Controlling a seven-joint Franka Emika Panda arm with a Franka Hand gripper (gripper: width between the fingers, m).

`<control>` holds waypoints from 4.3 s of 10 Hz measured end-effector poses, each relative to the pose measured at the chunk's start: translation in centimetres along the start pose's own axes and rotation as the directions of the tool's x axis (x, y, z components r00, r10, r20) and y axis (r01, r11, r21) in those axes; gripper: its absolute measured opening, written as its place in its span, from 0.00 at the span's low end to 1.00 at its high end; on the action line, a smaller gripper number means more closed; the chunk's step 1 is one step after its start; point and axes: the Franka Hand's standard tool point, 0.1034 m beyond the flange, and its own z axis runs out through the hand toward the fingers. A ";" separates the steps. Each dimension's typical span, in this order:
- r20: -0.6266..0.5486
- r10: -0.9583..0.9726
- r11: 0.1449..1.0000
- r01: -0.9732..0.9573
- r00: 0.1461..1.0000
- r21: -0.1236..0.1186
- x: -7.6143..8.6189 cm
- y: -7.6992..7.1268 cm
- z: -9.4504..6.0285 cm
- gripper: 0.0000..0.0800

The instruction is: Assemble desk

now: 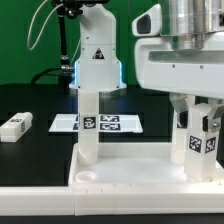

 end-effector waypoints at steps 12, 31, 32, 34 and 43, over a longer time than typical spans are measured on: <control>0.043 -0.181 0.982 0.183 0.983 -0.038 -2.9 1.2 0.2 0.80; 0.025 0.475 0.880 -0.475 0.880 0.017 -1.8 0.1 0.5 0.37; 0.026 0.486 0.873 -0.487 0.873 0.017 -1.9 0.0 0.5 0.39; 0.022 0.400 0.916 -0.401 0.916 0.022 -1.9 0.0 0.6 0.62; -0.081 -0.716 0.695 0.719 0.694 0.008 0.2 0.3 0.1 0.81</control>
Offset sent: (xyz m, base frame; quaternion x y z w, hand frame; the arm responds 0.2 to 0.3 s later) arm 0.0068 -0.0002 0.0146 0.0124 -0.0015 0.2466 0.9690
